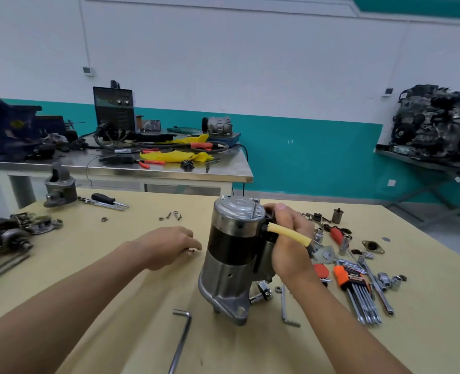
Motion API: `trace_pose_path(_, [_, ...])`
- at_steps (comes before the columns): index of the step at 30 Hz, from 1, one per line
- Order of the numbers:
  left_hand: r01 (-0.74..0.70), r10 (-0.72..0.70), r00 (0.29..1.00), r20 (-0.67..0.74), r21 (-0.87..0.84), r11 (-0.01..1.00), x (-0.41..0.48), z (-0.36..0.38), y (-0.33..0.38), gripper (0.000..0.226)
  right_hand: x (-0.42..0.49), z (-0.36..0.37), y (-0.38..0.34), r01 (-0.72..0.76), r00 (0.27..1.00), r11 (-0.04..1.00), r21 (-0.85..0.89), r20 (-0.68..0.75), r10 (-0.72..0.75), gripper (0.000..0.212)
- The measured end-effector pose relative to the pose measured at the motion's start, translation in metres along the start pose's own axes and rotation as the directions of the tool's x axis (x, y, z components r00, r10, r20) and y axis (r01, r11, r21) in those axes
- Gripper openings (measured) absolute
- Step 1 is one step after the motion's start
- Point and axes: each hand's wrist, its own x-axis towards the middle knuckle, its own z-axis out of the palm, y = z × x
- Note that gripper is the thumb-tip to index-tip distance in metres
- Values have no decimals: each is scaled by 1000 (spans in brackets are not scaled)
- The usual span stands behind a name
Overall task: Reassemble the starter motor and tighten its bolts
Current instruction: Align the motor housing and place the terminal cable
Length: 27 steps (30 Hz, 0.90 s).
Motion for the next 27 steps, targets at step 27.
trace_pose_path(27, [-462, -226, 736, -638, -718, 521, -48, -187, 89, 37, 0, 5, 3, 74, 997, 997, 25, 22, -74, 32])
